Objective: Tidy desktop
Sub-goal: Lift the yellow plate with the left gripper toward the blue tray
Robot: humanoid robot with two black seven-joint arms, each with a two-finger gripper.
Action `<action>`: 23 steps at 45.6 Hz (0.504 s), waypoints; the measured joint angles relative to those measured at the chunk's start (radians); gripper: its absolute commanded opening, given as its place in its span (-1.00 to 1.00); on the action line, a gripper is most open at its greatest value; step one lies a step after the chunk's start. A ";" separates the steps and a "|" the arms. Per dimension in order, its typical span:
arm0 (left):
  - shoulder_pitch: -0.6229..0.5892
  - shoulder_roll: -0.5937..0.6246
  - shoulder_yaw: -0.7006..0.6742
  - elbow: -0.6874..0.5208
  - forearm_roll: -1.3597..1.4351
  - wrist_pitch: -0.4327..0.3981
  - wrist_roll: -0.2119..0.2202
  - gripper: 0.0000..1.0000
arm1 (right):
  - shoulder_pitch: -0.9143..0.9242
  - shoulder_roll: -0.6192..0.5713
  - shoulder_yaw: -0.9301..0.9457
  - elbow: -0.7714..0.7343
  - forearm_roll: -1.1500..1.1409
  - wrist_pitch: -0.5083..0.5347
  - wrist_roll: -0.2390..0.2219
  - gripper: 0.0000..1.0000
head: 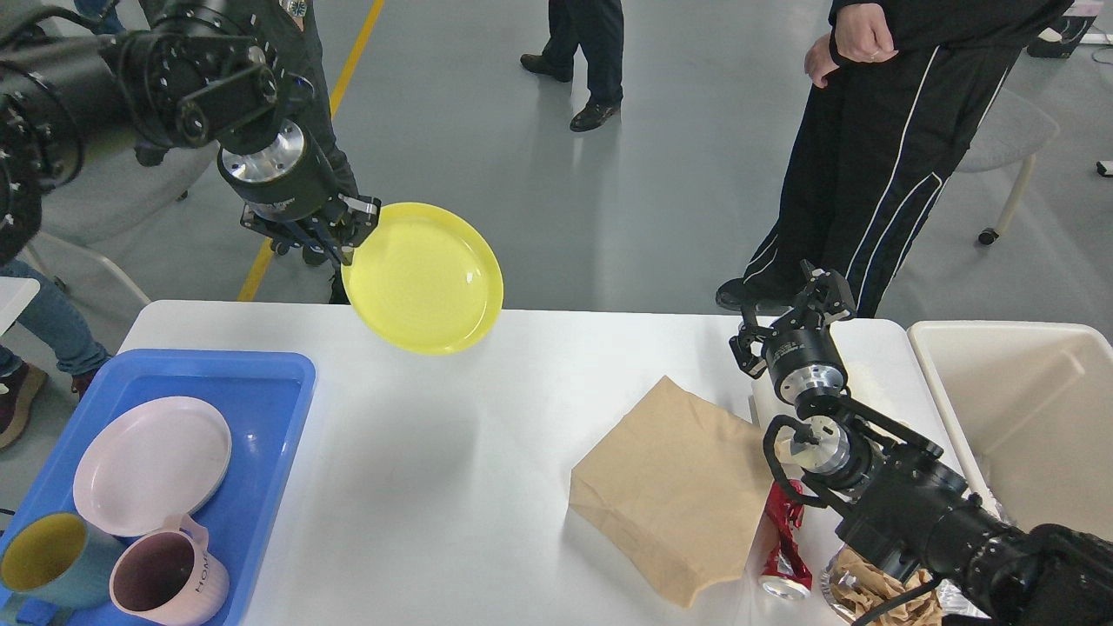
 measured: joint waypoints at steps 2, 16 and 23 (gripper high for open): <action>-0.015 0.008 0.000 0.000 -0.005 0.000 0.000 -1.00 | 0.000 0.000 0.000 0.000 0.000 0.000 0.000 1.00; -0.026 0.062 0.007 0.000 -0.011 0.000 -0.001 -1.00 | 0.000 0.000 0.000 0.000 0.000 0.000 0.000 1.00; 0.006 0.171 0.014 0.001 -0.011 0.000 -0.001 -1.00 | 0.000 0.000 0.000 0.000 0.000 0.000 0.000 1.00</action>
